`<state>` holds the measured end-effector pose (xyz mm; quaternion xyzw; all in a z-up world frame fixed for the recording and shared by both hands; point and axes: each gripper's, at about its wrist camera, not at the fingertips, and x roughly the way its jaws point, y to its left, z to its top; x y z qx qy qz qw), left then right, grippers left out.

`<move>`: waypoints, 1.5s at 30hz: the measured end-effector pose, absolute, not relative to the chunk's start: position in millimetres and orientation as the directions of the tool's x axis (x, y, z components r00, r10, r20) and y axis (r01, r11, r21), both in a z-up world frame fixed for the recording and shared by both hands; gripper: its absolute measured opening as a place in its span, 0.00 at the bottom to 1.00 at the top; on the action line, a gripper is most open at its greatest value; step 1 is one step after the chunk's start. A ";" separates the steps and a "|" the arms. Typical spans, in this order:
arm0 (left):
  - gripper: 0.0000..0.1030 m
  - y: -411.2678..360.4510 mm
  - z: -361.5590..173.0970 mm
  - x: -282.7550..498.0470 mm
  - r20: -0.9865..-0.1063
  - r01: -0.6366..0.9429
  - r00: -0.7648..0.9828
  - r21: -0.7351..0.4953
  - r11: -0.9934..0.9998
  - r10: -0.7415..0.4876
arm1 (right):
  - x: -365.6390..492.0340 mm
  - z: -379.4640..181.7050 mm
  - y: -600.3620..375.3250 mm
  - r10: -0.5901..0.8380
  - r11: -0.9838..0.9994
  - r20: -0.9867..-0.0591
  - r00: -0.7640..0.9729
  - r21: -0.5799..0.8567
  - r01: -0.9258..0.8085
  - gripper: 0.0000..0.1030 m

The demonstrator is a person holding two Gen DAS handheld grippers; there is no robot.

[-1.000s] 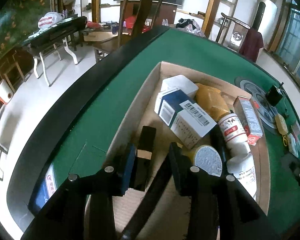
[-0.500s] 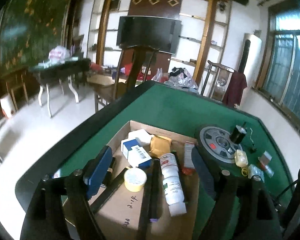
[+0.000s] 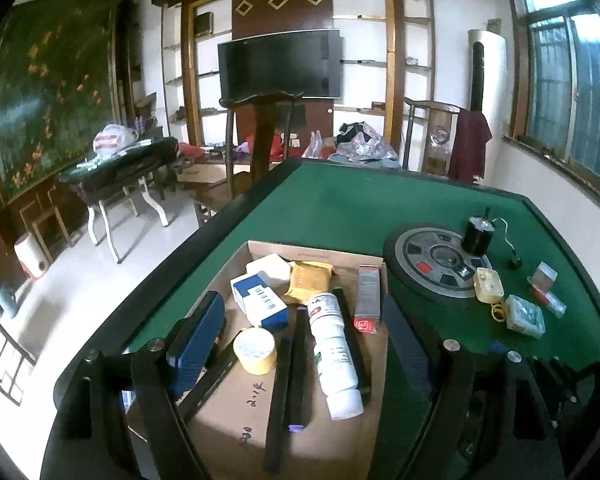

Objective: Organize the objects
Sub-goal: 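Move the left gripper down onto the blue cartoon-printed package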

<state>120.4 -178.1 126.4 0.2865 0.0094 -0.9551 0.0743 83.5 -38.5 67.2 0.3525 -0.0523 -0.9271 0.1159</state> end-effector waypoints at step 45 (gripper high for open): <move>0.74 35.1 57.9 -3.5 -0.802 -0.278 -0.505 -0.199 -0.940 0.319 | 5.5 56.2 284.5 -0.038 -0.816 -0.622 -0.782 0.471 -0.335 0.59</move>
